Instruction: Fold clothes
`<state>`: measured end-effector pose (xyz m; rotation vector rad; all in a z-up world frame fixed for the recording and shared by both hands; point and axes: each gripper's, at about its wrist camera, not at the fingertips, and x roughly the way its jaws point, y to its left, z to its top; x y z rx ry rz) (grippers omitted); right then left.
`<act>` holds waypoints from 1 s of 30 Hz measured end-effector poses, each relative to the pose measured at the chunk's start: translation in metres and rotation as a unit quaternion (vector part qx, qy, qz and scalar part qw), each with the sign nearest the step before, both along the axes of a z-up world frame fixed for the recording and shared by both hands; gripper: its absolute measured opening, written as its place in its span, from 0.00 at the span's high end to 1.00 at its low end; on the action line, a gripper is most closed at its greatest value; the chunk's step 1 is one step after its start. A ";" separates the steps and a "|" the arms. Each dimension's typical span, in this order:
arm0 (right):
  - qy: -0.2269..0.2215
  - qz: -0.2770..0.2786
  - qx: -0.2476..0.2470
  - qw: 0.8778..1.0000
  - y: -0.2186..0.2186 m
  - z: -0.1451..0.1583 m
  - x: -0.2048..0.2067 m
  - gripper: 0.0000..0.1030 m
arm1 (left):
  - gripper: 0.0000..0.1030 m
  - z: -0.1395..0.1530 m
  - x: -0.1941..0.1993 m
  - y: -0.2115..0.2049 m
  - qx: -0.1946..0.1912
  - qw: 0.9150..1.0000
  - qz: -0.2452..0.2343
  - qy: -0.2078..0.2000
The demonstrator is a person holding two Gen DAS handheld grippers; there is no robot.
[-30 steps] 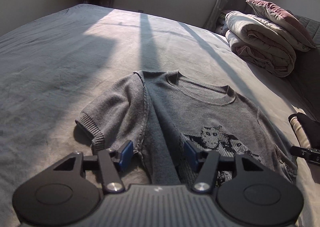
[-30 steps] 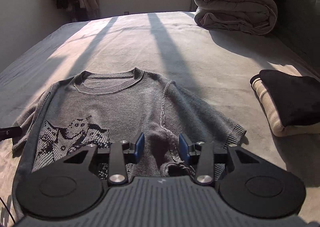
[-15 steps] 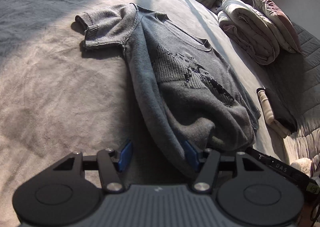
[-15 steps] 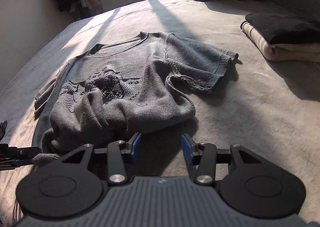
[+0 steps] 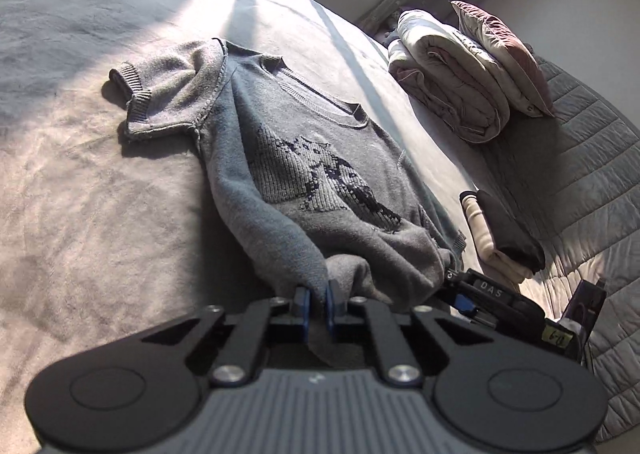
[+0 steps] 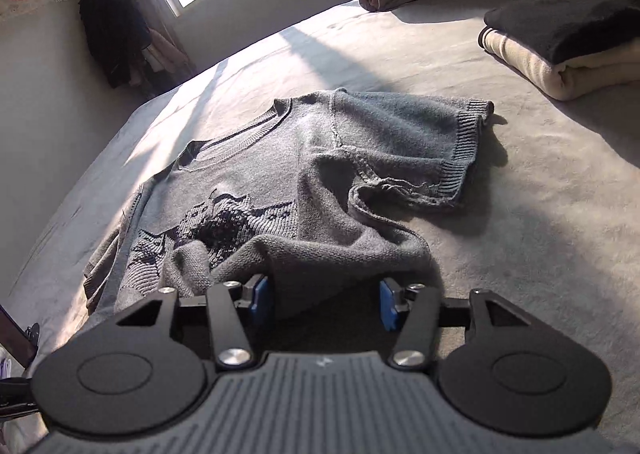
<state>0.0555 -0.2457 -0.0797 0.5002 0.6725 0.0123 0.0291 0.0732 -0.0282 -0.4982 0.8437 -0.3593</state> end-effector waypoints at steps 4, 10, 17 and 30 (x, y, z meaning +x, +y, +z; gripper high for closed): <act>-0.015 -0.006 0.004 1.000 -0.006 0.012 -0.002 0.93 | 0.93 0.010 -0.002 0.031 -0.004 1.000 0.020 -0.019; -0.026 0.002 -0.012 1.000 -0.009 0.040 -0.013 0.94 | 0.93 0.010 0.002 0.066 0.013 0.998 0.065 -0.021; -0.038 0.019 -0.041 0.998 -0.006 0.042 -0.001 0.90 | 0.92 -0.003 0.021 0.075 0.061 0.993 0.094 -0.035; 0.027 0.034 -0.034 0.998 -0.007 0.016 -0.010 0.59 | 0.70 -0.027 0.008 0.081 0.053 0.996 0.070 0.025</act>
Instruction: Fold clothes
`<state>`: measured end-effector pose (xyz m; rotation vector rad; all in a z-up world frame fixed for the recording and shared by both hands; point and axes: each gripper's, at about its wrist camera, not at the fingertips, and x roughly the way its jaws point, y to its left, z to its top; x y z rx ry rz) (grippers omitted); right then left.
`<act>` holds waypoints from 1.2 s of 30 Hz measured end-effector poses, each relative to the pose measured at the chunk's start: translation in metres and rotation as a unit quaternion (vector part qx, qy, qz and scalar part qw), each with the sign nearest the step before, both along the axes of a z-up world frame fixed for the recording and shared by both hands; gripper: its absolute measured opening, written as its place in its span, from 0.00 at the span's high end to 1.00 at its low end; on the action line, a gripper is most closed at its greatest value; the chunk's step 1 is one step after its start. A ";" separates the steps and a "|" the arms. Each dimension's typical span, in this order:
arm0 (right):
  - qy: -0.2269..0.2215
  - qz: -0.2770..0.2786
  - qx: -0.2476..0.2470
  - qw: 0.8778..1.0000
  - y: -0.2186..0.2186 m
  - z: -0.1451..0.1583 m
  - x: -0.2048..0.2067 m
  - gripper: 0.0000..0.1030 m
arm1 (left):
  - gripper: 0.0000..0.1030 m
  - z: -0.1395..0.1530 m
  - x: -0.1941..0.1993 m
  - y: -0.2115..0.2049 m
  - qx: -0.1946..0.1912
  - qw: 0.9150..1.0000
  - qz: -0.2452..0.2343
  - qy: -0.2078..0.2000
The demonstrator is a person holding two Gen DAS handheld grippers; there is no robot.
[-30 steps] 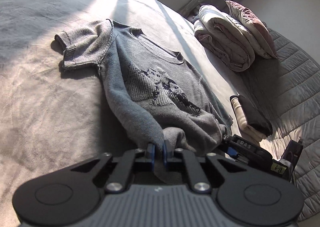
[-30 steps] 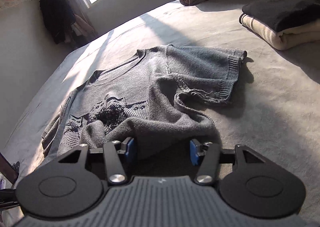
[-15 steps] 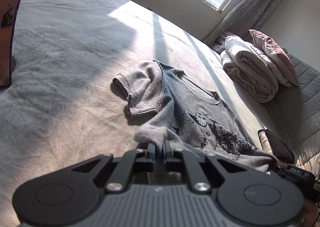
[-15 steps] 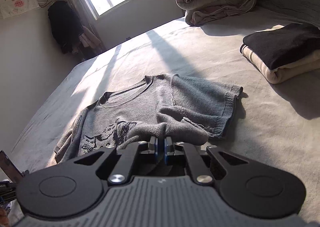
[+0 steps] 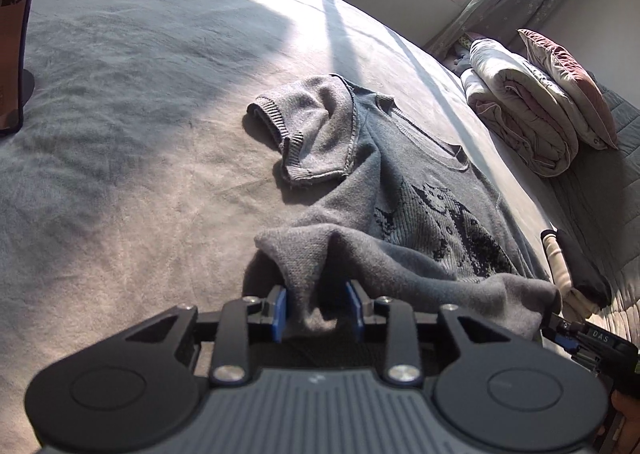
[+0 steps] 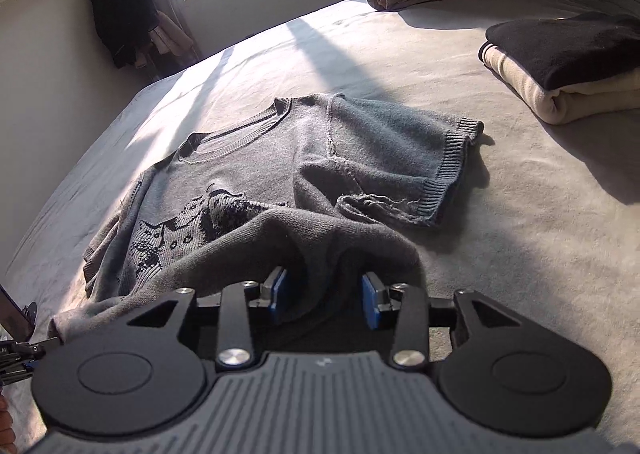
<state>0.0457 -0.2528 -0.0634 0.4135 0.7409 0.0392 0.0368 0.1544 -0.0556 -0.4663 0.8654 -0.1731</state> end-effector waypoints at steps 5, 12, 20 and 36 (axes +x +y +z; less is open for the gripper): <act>0.019 0.006 0.011 1.000 0.002 -0.001 -0.014 0.59 | 0.70 -0.004 -0.007 0.006 -0.022 0.999 -0.015 0.023; 0.043 0.029 0.035 0.998 0.019 -0.014 -0.016 0.60 | 0.70 -0.016 -0.016 -0.010 -0.051 0.995 -0.060 0.059; 0.041 0.048 0.049 0.997 0.044 -0.022 -0.001 0.61 | 0.71 -0.022 -0.017 -0.025 -0.044 0.996 -0.063 0.044; -0.002 0.077 0.036 0.996 0.026 0.007 -0.031 0.93 | 0.95 -0.005 -0.039 0.001 -0.026 0.995 -0.095 -0.016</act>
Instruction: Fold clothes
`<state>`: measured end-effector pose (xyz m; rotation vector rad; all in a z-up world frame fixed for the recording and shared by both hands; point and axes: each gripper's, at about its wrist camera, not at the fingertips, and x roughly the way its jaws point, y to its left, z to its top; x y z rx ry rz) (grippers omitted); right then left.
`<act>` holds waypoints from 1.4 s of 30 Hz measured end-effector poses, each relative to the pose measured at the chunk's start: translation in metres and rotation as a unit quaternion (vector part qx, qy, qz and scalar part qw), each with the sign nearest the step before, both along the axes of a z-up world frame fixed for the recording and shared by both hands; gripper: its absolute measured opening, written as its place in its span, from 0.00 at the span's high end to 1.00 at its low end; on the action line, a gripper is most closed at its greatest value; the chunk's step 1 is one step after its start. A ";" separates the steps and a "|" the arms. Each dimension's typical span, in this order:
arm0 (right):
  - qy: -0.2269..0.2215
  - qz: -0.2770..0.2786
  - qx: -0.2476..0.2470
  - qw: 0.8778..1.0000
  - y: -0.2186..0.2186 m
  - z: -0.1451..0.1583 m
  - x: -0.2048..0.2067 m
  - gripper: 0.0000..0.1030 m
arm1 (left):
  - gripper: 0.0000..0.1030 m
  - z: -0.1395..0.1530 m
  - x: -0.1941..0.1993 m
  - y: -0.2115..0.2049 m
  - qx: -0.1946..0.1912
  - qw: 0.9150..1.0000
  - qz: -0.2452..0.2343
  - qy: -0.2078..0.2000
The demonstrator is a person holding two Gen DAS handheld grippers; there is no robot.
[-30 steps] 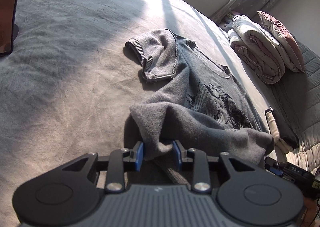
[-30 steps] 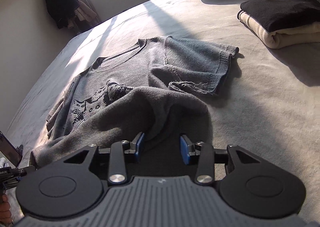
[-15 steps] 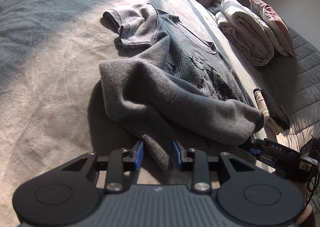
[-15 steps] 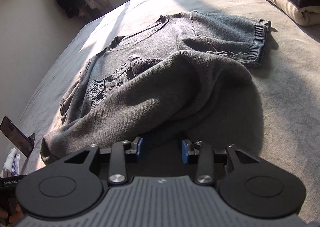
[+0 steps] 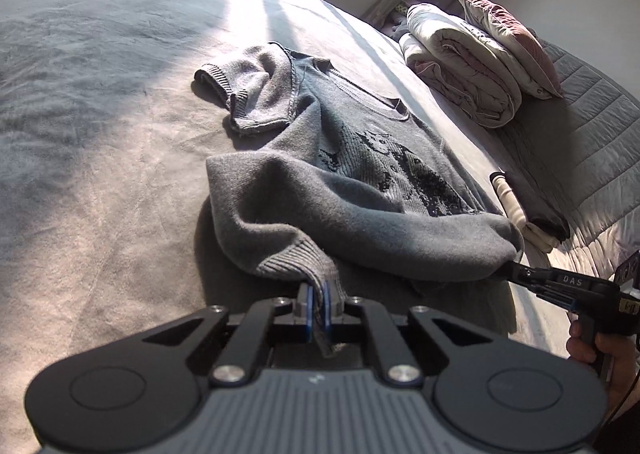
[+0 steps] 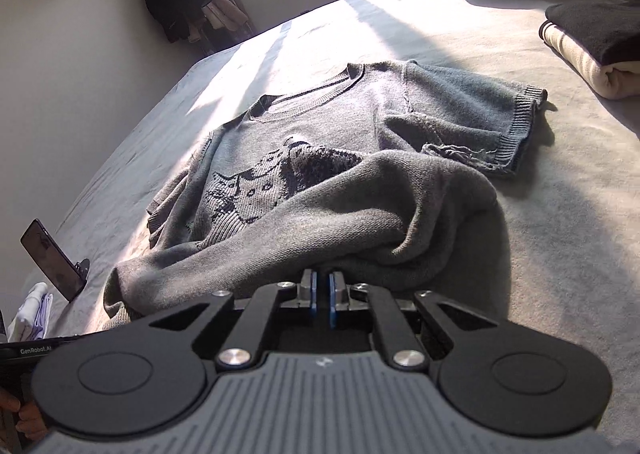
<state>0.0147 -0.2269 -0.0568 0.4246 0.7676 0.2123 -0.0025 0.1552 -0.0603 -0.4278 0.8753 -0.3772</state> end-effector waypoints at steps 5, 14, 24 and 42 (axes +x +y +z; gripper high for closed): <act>0.001 0.001 -0.019 1.000 -0.017 0.019 -0.035 0.93 | 0.96 0.015 -0.018 0.017 -0.036 0.999 -0.013 0.008; 0.027 -0.002 -0.058 0.998 -0.043 0.061 -0.084 0.93 | 0.96 0.053 -0.052 0.024 -0.026 0.997 -0.072 0.003; 0.088 -0.022 -0.084 0.992 -0.048 0.034 -0.082 0.89 | 0.95 0.008 -0.061 0.023 0.036 0.995 -0.071 0.062; 0.134 -0.027 0.002 0.991 -0.053 -0.014 -0.111 0.67 | 0.79 -0.020 -0.063 0.029 -0.032 0.992 -0.066 0.104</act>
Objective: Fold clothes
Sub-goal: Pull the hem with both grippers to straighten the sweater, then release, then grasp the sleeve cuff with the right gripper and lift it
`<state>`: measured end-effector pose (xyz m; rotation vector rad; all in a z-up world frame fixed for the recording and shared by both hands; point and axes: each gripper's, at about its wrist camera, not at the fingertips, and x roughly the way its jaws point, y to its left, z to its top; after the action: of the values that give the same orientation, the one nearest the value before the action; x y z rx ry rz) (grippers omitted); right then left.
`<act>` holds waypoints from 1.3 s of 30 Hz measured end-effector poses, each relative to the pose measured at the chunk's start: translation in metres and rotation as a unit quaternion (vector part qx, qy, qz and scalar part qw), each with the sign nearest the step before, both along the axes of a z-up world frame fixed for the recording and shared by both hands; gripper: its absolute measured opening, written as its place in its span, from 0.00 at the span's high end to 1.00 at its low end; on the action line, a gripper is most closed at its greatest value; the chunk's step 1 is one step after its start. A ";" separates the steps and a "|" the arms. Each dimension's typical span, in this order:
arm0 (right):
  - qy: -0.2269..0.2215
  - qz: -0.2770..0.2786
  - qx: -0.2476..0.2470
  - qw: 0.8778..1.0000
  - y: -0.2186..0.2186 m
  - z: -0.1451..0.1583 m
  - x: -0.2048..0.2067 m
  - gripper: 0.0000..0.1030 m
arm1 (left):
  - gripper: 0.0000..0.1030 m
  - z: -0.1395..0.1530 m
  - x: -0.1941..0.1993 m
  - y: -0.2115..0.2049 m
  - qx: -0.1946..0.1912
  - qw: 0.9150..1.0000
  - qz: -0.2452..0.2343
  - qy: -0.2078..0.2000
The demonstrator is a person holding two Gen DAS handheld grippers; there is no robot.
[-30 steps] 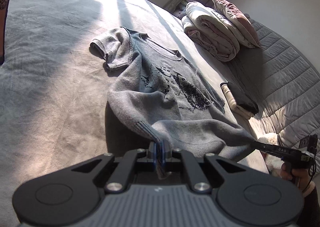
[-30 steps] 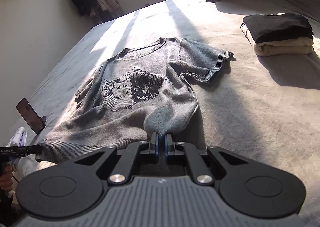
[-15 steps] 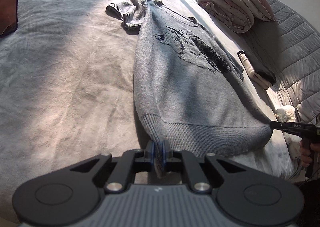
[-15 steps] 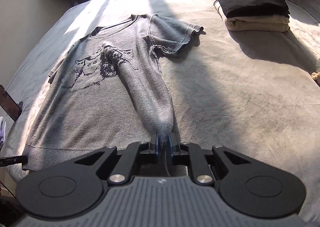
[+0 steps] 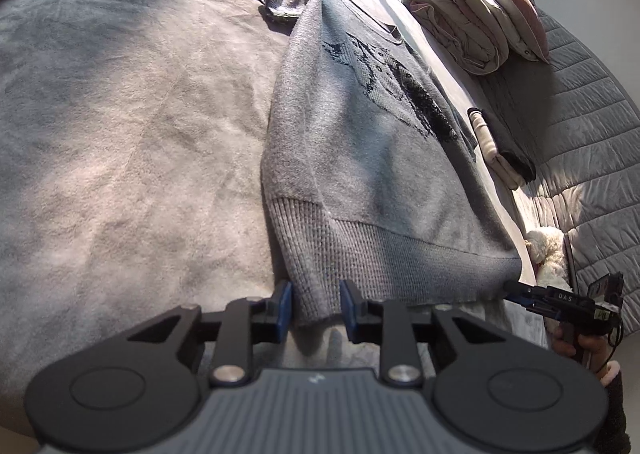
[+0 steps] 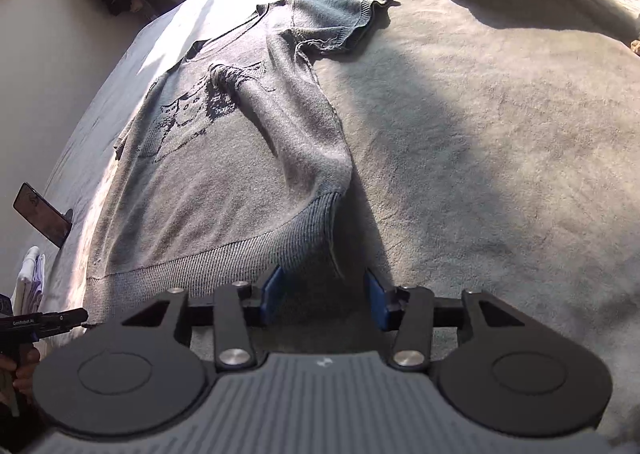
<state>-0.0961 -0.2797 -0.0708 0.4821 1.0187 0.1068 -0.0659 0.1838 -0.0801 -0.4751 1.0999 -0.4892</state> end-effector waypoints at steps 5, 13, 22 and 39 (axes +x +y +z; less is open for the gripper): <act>-0.012 0.024 -0.012 1.000 0.011 0.013 -0.001 0.90 | 0.95 0.031 -0.010 -0.005 0.033 0.998 -0.004 -0.053; -0.027 0.077 -0.043 0.996 0.017 0.065 -0.020 0.92 | 0.96 0.076 -0.030 0.008 0.063 0.994 -0.014 -0.093; 0.017 0.114 -0.079 0.990 0.037 0.041 -0.016 0.96 | 0.95 0.047 -0.032 0.003 0.116 0.991 -0.044 -0.052; 0.032 0.069 -0.070 0.995 0.017 0.037 0.030 0.60 | 0.60 0.048 0.032 0.017 0.112 0.993 0.009 -0.039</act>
<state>-0.0659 -0.2626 -0.0339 0.2878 1.1138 0.1437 -0.0336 0.2010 -0.0321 -0.2671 1.0592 -0.3608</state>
